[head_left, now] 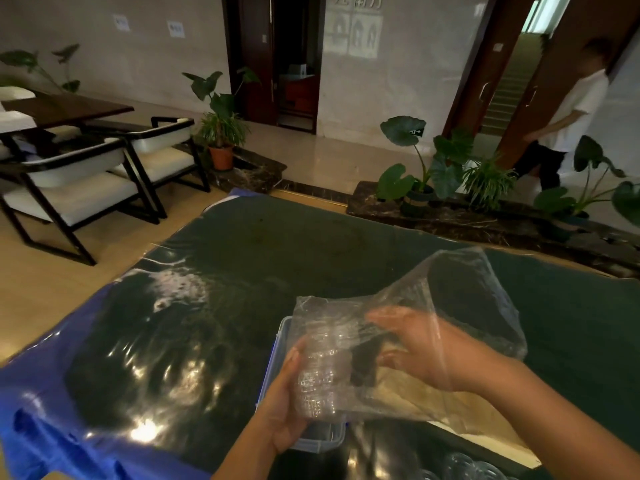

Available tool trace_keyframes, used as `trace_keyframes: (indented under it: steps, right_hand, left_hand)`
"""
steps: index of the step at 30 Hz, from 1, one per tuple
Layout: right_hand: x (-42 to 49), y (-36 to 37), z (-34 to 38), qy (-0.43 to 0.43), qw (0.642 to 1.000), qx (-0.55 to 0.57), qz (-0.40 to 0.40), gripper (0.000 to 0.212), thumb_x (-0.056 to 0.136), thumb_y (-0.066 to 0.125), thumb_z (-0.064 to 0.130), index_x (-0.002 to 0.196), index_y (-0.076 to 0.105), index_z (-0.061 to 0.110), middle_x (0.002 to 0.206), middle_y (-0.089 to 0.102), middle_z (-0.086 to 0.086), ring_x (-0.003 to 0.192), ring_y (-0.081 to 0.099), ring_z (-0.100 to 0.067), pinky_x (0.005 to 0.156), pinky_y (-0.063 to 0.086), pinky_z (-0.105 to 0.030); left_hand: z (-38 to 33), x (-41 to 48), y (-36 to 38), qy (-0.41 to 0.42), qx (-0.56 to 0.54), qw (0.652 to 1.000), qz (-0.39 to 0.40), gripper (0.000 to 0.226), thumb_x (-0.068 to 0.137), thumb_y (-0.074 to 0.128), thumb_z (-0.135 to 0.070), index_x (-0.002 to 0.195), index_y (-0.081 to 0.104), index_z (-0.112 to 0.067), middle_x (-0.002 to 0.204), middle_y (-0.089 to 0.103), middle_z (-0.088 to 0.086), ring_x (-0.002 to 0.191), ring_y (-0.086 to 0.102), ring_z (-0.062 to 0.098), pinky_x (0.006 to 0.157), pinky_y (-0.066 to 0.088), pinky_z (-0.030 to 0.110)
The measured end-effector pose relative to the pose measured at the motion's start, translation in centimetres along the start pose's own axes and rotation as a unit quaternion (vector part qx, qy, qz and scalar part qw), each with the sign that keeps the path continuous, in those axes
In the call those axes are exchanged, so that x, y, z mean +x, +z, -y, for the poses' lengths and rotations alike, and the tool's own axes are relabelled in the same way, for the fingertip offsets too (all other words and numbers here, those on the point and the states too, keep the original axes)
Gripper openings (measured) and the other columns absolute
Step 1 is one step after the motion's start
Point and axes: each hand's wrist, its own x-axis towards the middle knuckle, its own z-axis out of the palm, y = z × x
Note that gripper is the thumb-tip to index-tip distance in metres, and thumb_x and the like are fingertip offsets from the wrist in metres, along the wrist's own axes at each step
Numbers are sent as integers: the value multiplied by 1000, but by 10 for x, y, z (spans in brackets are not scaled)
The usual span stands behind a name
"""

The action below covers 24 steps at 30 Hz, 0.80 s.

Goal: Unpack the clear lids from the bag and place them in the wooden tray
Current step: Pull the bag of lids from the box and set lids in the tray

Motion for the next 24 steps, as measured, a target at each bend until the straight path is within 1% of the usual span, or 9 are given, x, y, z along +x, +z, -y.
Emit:
trace_keyframes:
  steps: [4, 8, 10, 13, 15, 17, 19, 21, 24]
  right_hand:
    - [11, 6, 4, -25, 998, -59, -11, 39, 98, 58, 30, 137, 59, 26, 143, 57, 3, 130, 53, -10, 108, 36, -17]
    - [18, 11, 10, -109, 988, -103, 42, 30, 103, 54, 23, 129, 66, 16, 137, 62, -4, 128, 53, -12, 110, 35, -11]
    - [20, 13, 7, -131, 986, -95, 48, 32, 101, 55, 14, 130, 63, 4, 131, 63, -16, 122, 58, -25, 101, 49, -25]
    - [22, 20, 3, -151, 967, -198, 50, 42, 96, 58, 10, 138, 56, 3, 135, 59, -20, 122, 56, -37, 100, 47, -44]
    - [23, 24, 0, -146, 985, -82, 37, 36, 98, 58, 8, 133, 59, -2, 133, 61, -25, 115, 60, -38, 93, 53, -36]
    - [27, 26, -2, -34, 991, 126, 17, 27, 95, 66, 13, 118, 71, 1, 122, 69, -23, 104, 71, -31, 77, 60, -24]
    - [25, 29, -4, 8, 977, 208, 46, 26, 91, 72, 17, 113, 74, 4, 119, 71, -21, 107, 72, -30, 81, 62, -29]
    - [25, 32, -6, -57, 996, 60, 14, 39, 94, 67, 14, 130, 63, -1, 130, 64, -26, 118, 64, -39, 98, 56, -46]
    - [25, 48, -12, -117, 984, -137, -15, 52, 94, 63, 15, 143, 50, 4, 131, 63, -20, 117, 62, -39, 95, 52, -55]
  left_hand:
    - [4, 1, -5, -12, -14, 1000, 0, 80, 74, 86, -44, 143, 57, -17, 135, 65, 28, 117, 66, 47, 85, 57, 59]
    - [6, 0, -4, -45, 3, 998, 38, 91, 70, 89, -45, 146, 54, -9, 137, 61, 31, 116, 66, 47, 89, 55, 59]
    - [7, -2, 0, -50, 10, 997, 57, 94, 69, 91, -43, 147, 50, -9, 139, 60, 32, 118, 65, 48, 89, 55, 58]
    - [5, -2, 2, -50, 1, 997, 66, 97, 69, 92, -40, 149, 47, -8, 138, 60, 32, 119, 64, 49, 88, 56, 57]
    - [3, -3, -1, -53, 5, 996, 66, 93, 72, 91, -37, 149, 46, -10, 137, 61, 31, 120, 64, 48, 88, 57, 55]
    - [2, -5, -5, -61, 16, 996, 62, 87, 75, 90, -33, 148, 48, -12, 134, 65, 29, 119, 65, 47, 87, 58, 55]
    - [2, -5, -6, -62, 29, 996, 63, 78, 79, 87, -31, 147, 50, -16, 133, 66, 27, 120, 65, 47, 88, 57, 55]
    - [2, -4, -4, -64, 40, 996, 54, 75, 79, 86, -31, 145, 53, -17, 133, 66, 27, 119, 65, 47, 88, 57, 54]
    - [0, -1, 0, -66, 50, 996, 43, 76, 75, 88, -31, 142, 56, -15, 132, 66, 28, 118, 66, 47, 88, 57, 53]
